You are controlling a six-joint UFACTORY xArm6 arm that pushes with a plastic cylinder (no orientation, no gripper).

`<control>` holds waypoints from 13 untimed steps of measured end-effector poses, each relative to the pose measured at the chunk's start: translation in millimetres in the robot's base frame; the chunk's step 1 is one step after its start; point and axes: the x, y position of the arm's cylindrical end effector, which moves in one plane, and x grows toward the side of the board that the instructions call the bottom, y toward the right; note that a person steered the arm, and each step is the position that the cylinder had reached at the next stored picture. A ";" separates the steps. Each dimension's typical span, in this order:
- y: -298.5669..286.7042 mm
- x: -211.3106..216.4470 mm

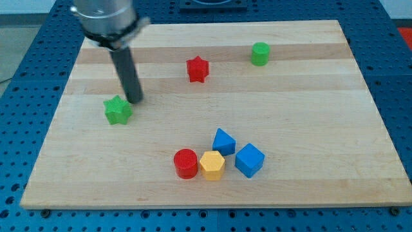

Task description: Move the green star to the top of the red circle

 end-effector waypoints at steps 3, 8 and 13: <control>15.5 40.6; -32.1 62.8; -4.3 70.7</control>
